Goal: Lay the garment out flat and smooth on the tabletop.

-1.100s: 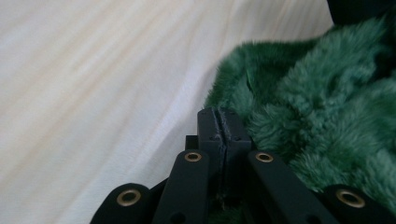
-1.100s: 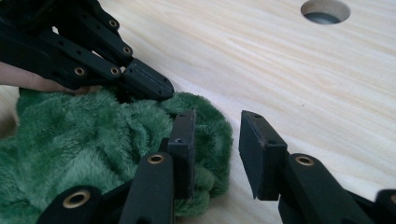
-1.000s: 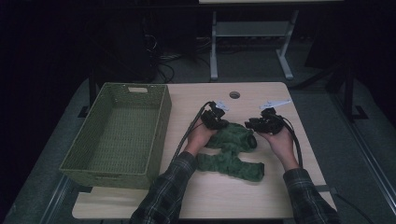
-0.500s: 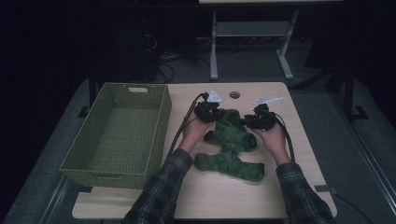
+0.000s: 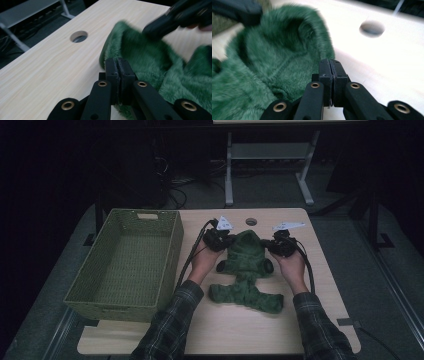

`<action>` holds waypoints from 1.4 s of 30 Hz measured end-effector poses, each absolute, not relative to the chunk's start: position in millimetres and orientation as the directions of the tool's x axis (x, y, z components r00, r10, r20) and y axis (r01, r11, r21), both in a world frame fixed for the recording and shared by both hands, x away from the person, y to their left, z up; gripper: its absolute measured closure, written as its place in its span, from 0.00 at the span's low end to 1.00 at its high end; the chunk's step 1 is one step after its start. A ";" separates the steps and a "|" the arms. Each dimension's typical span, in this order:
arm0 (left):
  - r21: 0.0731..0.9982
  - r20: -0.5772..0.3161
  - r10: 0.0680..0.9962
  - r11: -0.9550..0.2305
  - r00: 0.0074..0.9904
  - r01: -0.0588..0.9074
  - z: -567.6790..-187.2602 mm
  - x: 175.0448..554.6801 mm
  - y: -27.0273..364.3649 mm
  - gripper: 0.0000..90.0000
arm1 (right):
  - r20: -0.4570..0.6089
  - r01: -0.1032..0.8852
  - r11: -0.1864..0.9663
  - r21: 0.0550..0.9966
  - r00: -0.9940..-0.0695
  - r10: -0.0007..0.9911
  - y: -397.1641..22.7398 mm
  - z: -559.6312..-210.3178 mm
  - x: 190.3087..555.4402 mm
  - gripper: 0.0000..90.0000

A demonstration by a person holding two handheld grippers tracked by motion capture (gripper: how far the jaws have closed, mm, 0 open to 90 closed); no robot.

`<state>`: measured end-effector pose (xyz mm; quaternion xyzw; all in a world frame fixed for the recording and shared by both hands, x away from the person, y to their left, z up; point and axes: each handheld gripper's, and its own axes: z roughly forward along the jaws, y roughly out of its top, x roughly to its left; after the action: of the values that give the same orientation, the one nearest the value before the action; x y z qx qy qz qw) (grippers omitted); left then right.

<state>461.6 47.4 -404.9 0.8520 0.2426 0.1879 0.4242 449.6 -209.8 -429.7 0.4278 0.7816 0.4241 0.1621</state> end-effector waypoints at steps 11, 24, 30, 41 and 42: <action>0.754 0.067 0.635 -0.538 0.770 0.378 -451.9 473.3 59.9 0.98 | 0.131 0.607 0.297 0.737 -0.559 0.819 -214.3 -462.5 454.0 0.98; 0.752 0.044 0.628 -0.533 0.777 0.388 -437.9 460.6 65.9 0.80 | 0.143 0.584 0.266 0.767 -0.560 0.816 -238.7 -447.0 434.9 0.78; 0.753 0.006 0.603 -0.527 0.798 0.393 -426.6 435.9 68.2 0.73 | 0.142 0.569 0.280 0.773 -0.586 0.798 -246.3 -431.4 416.7 0.71; 0.762 -0.014 0.550 -0.535 0.835 0.365 -424.8 385.8 82.4 0.55 | 0.154 0.575 0.289 0.765 -0.600 0.785 -251.6 -428.3 380.2 0.63; 0.761 -0.015 0.546 -0.537 0.838 0.363 -424.8 382.4 83.8 0.54 | 0.156 0.573 0.289 0.767 -0.603 0.782 -251.9 -428.7 377.7 0.62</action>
<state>382.4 83.8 -424.8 0.8694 0.2614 0.1129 0.4038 377.7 -251.9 -428.7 0.4273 0.7928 0.4161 0.1256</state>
